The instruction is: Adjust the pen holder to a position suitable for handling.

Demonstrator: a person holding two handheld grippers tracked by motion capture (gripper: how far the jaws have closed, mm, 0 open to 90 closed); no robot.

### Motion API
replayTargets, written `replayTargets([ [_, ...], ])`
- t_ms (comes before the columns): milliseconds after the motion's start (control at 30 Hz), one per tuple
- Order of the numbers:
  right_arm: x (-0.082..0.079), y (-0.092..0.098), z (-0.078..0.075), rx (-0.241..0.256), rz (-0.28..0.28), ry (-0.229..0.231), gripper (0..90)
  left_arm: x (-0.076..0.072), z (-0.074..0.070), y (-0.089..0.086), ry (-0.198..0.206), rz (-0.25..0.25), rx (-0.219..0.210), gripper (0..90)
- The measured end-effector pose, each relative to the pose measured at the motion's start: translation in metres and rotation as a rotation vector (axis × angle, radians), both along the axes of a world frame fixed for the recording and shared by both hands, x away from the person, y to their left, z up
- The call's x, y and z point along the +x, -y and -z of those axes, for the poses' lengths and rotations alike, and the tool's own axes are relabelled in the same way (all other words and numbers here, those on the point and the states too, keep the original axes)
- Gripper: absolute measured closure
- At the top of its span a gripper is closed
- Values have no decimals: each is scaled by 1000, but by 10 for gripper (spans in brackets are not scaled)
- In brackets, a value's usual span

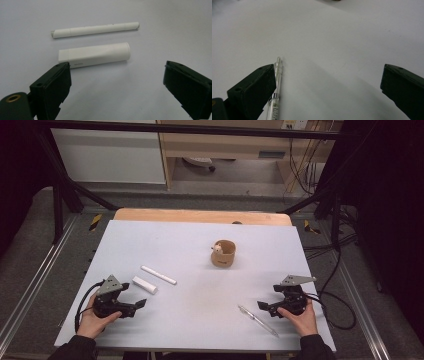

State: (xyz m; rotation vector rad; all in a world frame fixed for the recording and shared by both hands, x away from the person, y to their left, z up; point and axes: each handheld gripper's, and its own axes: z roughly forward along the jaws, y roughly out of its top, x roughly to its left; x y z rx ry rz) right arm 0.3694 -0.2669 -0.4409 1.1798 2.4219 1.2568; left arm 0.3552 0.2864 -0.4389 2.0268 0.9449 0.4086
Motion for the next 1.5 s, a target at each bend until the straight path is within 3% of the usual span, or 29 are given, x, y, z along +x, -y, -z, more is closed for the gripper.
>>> replayTargets([
  [467, 0, -3, -3, -10, 3, 16, 6, -1, 0, 0, -2, 5, -4, 80],
  [1033, 5, -25, -16, -35, -12, 39, 6, -1, 0, 0, 0, 2, -4, 80],
  [1500, 18, -56, -39, -57, -33, 85, 6, -1, -1, 0, 2, -2, -6, 80],
])
